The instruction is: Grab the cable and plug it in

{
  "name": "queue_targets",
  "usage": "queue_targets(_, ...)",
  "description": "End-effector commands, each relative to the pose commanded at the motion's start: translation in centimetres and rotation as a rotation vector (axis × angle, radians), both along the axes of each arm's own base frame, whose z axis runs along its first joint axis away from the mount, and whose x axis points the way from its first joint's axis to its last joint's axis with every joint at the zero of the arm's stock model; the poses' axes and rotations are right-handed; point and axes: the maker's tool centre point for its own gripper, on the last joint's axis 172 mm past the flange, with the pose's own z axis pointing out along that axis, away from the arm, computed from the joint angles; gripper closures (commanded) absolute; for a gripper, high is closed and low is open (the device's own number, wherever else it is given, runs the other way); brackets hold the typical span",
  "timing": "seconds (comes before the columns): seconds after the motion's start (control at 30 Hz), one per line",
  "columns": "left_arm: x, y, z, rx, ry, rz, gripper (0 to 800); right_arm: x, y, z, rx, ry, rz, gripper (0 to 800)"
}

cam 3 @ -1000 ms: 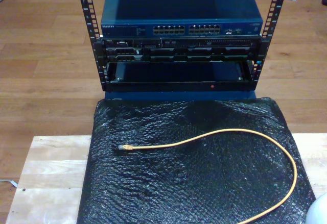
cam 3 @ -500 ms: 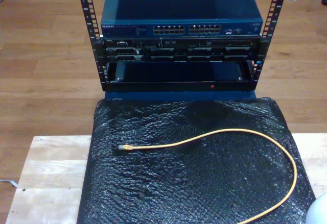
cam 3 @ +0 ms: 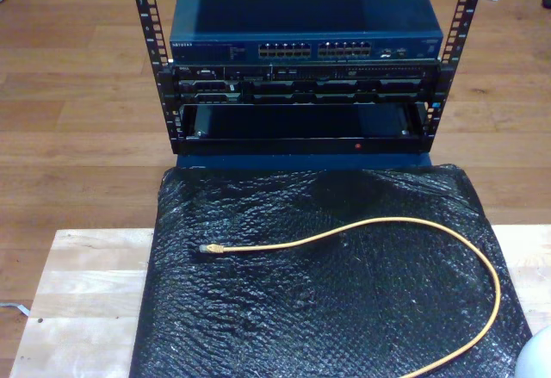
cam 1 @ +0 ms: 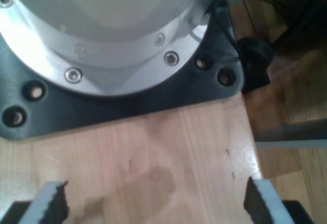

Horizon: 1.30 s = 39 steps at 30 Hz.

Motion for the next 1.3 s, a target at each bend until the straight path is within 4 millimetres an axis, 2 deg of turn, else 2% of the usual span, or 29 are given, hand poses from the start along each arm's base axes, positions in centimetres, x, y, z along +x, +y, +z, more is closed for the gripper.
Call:
queue_targets(0.5, 0.0, 0.0, 0.0, 0.0, 0.001, 0.001, 0, 0.0, 0.0, 0.0, 0.002, 0.0, -0.002, 0)
queue_targets(0.77, 0.0, 0.5, 0.6, 0.005, 0.005, 0.008, 0, 0.1, -0.9, 0.8, -0.014, -0.003, 0.001, 2)
queue_targets(0.87, -0.1, 0.9, 1.8, -0.007, 0.016, 0.012, 0, 0.2, -1.0, 1.6, -0.005, -0.005, 0.005, 2)
queue_targets(1.0, -0.4, 0.7, 3.2, -0.044, 0.032, 0.015, 0, 0.4, -1.2, 3.8, 0.031, -0.009, 0.012, 2)
queue_targets(1.2, -0.4, 0.8, 3.5, -0.043, 0.035, 0.014, 0, 0.7, -2.0, 6.8, 0.057, -0.014, 0.01, 2)
queue_targets(1.3, -0.3, 1.2, 3.7, -0.035, 0.034, 0.016, 0, 0.9, -3.2, 8.3, 0.035, -0.018, 0.005, 2)
